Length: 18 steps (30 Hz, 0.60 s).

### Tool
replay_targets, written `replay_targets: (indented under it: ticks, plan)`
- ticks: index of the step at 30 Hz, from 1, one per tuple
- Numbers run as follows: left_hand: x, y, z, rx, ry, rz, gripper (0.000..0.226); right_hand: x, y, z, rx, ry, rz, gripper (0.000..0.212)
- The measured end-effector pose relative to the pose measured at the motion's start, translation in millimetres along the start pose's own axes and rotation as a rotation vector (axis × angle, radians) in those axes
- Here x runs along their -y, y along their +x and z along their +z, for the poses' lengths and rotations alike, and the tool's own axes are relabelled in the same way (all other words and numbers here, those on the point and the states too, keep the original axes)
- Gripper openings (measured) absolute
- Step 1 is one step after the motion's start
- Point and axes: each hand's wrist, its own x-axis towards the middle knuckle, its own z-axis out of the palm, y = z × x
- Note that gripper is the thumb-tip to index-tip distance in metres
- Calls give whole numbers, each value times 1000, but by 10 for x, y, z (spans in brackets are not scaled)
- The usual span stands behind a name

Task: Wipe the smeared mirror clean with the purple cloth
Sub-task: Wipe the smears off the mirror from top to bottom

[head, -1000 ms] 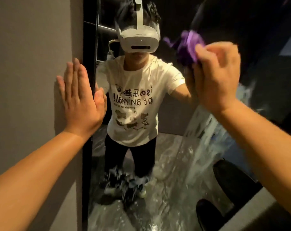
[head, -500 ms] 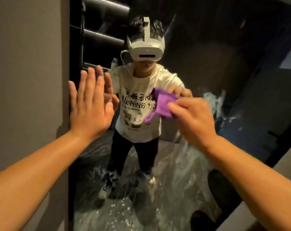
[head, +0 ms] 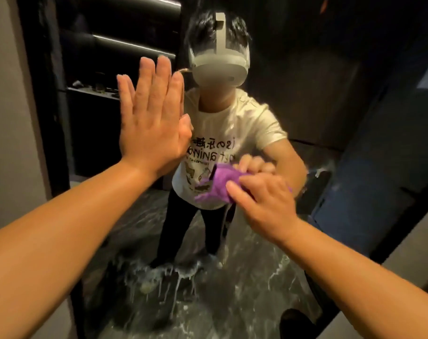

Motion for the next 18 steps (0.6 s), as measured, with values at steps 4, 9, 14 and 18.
replay_targets:
  ticks: [4,9,14,18]
  plan:
    - [-3,2,18,-8,21,-11,67,133,-1165,819,311,-86,-428,17]
    - [-17,21,-12,1,27,-26,67,274,-1265,746,346,-49,-386,8]
    - [-25,19,-32,20,12,-21,68,-147,-106,-223,42,93,-123,26]
    - [-31,14,-38,8,1,-12,68,-945,632,-987,-372,-144,-46,15]
